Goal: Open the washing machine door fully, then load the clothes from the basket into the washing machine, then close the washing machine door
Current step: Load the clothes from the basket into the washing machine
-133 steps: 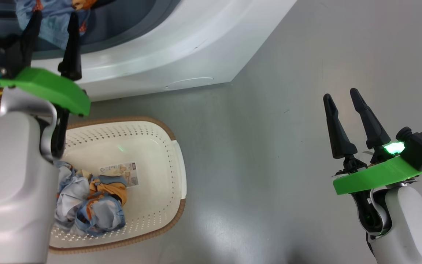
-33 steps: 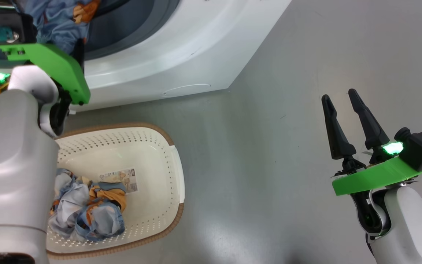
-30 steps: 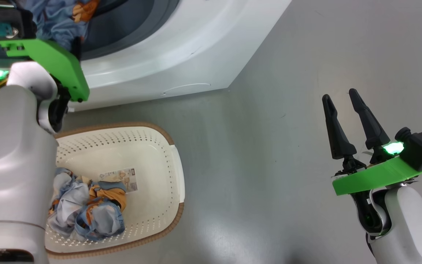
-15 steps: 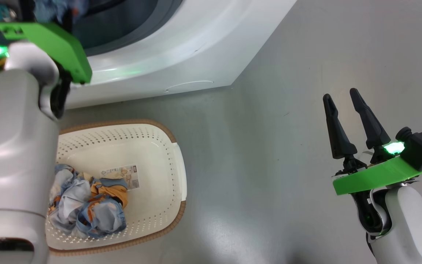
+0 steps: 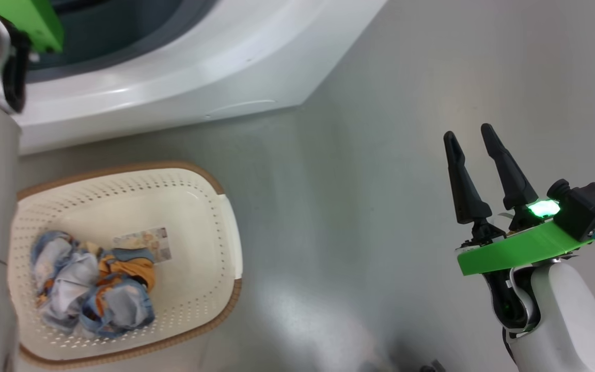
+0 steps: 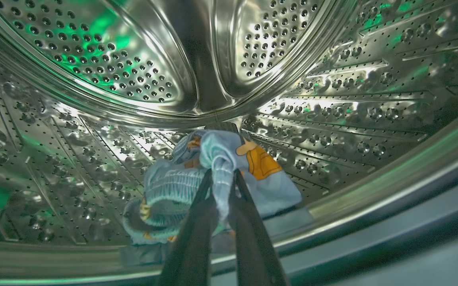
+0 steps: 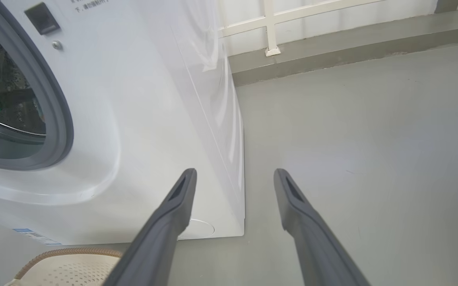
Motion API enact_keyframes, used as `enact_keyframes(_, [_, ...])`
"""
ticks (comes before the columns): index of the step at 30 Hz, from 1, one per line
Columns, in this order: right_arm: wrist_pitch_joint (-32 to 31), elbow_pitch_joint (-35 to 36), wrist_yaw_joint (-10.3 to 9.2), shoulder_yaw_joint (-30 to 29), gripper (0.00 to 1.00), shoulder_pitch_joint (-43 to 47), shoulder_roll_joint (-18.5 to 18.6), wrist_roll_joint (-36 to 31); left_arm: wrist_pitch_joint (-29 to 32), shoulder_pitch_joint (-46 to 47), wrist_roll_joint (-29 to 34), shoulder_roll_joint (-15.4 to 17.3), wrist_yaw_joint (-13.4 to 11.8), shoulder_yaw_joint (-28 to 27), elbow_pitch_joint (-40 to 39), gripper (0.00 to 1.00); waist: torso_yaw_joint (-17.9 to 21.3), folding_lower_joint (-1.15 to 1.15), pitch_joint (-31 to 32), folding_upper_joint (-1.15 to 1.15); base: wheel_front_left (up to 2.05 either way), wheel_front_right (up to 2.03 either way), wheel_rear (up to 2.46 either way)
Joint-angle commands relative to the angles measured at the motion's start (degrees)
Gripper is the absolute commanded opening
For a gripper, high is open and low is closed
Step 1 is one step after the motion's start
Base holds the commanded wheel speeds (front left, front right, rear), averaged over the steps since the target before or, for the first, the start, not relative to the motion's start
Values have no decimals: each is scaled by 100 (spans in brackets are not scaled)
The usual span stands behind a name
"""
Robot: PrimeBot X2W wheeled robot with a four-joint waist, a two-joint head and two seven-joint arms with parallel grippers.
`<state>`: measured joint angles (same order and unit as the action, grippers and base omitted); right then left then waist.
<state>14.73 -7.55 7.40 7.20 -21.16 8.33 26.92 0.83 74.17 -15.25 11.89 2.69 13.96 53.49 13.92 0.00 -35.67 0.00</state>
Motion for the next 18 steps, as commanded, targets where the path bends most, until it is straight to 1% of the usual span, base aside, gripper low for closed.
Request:
enact_keyframes(1, [27, 131, 9, 132, 100, 96, -47, 59, -135, 248, 80, 259, -37, -46, -51, 0, 173, 0, -179, 0, 0, 0, 0])
enact_keyframes(5, [27, 138, 9, 174, 100, 51, -118, 72, -429, 584, 90, 308, -53, -52, 211, 0, 305, 0, -288, 0, 0, 0, 0])
enact_keyframes(9, [27, 147, 9, 188, 100, 14, -148, 78, -628, 882, 63, 335, 17, -46, 530, 0, 397, 0, -347, 0, 0, 0, 0])
enact_keyframes(10, [27, 149, 9, 181, 100, 16, -151, 76, -656, 938, 58, 333, 19, -42, 616, 2, 406, 0, -351, 0, 0, 0, 0])
enact_keyframes(11, [27, 151, 9, 175, 100, 23, -152, 73, -688, 990, 54, 330, 12, -40, 697, 33, 414, 0, -359, 0, 0, 0, 0])
enact_keyframes(12, [27, 151, 9, 175, 100, 23, -152, 73, -688, 990, 54, 330, 12, -40, 697, 33, 414, 0, -359, 0, 0, 0, 0])
enact_keyframes(13, [27, 153, 9, 169, 100, 29, -152, 69, -716, 1041, 47, 331, -20, -47, 780, 79, 419, 0, -370, 0, 0, 0, 0])
enact_keyframes(14, [27, 155, 9, 166, 100, 32, -152, 66, -755, 1090, 39, 333, -60, -58, 857, 100, 422, 0, -383, 0, 0, 0, 0])
enact_keyframes(15, [27, 157, 9, 162, 100, 32, -153, 63, -766, 1126, 19, 328, -87, -73, 947, 100, 422, 0, -391, 0, 0, 0, 0])
enact_keyframes(18, [27, 155, 9, 153, 100, 35, -151, 50, -815, 1182, -41, 297, -39, -82, 1176, 100, 404, 0, -393, 0, 0, 0, 0])
